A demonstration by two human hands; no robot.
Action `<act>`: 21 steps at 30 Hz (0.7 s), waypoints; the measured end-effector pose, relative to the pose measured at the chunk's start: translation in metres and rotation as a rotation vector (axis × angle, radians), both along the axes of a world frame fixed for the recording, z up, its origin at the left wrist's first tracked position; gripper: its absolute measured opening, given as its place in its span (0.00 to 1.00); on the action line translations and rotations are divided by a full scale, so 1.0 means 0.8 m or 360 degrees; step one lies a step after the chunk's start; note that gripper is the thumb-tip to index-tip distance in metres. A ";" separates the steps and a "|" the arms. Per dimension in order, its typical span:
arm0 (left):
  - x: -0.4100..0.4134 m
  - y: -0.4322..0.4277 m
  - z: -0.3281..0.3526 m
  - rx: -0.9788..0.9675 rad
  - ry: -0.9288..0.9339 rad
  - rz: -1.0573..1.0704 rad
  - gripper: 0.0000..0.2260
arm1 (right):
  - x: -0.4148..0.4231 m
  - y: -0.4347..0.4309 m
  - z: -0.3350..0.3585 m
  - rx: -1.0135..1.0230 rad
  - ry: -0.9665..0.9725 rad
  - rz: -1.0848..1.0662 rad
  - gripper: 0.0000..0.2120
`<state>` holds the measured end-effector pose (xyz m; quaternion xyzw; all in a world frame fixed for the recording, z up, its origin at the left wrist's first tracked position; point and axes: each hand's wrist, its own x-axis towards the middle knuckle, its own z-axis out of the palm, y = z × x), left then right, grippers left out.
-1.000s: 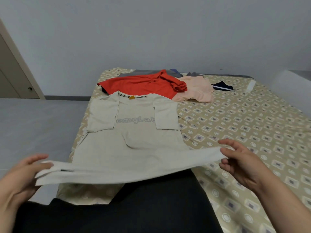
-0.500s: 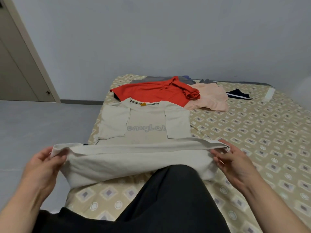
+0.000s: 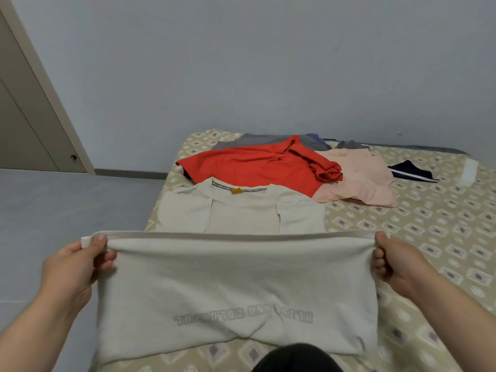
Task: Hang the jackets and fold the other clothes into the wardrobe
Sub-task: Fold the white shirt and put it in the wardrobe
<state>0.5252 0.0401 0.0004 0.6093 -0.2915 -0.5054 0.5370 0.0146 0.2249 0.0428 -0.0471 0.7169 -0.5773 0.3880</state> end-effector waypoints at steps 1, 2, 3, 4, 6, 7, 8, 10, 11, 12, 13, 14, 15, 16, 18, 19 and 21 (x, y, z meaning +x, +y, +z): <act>-0.008 -0.017 0.000 -0.0014 0.0038 0.0010 0.05 | -0.007 -0.015 0.000 0.0060 -0.0021 0.0029 0.09; -0.019 -0.035 -0.002 -0.0020 0.0074 0.0013 0.05 | -0.013 -0.034 -0.004 0.0096 -0.0057 0.0048 0.09; -0.031 -0.052 -0.006 -0.0022 0.0116 0.0018 0.06 | -0.016 -0.052 -0.009 0.0108 -0.0098 0.0052 0.10; -0.044 -0.068 -0.011 -0.0015 0.0153 0.0023 0.06 | -0.018 -0.072 -0.016 0.0102 -0.0141 0.0045 0.10; -0.069 -0.097 -0.025 0.0033 0.0214 0.0041 0.06 | -0.018 -0.106 -0.029 0.0087 -0.0182 -0.0011 0.11; -0.079 -0.114 -0.033 0.0061 0.0218 0.0057 0.05 | -0.019 -0.125 -0.038 0.0081 -0.0187 -0.0044 0.12; -0.087 -0.129 -0.039 0.0081 0.0204 0.0079 0.05 | -0.021 -0.142 -0.045 0.0071 -0.0189 -0.0081 0.13; -0.100 -0.164 -0.049 0.0090 0.0190 0.0105 0.05 | -0.029 -0.175 -0.056 0.0044 -0.0183 -0.0127 0.14; -0.104 -0.181 -0.051 0.0082 0.0178 0.0114 0.04 | -0.035 -0.188 -0.058 0.0030 -0.0167 -0.0133 0.14; -0.109 -0.199 -0.053 0.0074 0.0148 0.0119 0.04 | -0.041 -0.203 -0.061 0.0023 -0.0131 -0.0120 0.15; -0.113 -0.218 -0.054 0.0062 0.0118 0.0124 0.06 | -0.047 -0.218 -0.064 0.0022 -0.0075 -0.0095 0.15; -0.119 -0.236 -0.055 0.0048 0.0100 0.0127 0.06 | -0.053 -0.233 -0.065 0.0023 -0.0016 -0.0063 0.15; -0.124 -0.253 -0.055 0.0031 0.0071 0.0123 0.05 | -0.059 -0.248 -0.066 0.0028 0.0039 -0.0034 0.15; -0.132 -0.268 -0.054 0.0013 0.0029 0.0118 0.05 | -0.063 -0.261 -0.065 0.0037 0.0082 -0.0008 0.14; -0.145 -0.301 -0.054 -0.0036 -0.0035 0.0098 0.06 | -0.073 -0.288 -0.067 0.0069 0.0134 0.0038 0.11; -0.152 -0.316 -0.054 -0.0060 -0.0043 0.0085 0.06 | -0.077 -0.299 -0.068 0.0096 0.0148 0.0067 0.09; -0.162 -0.343 -0.051 -0.0117 -0.0108 0.0031 0.06 | -0.086 -0.317 -0.069 0.0159 0.0160 0.0153 0.07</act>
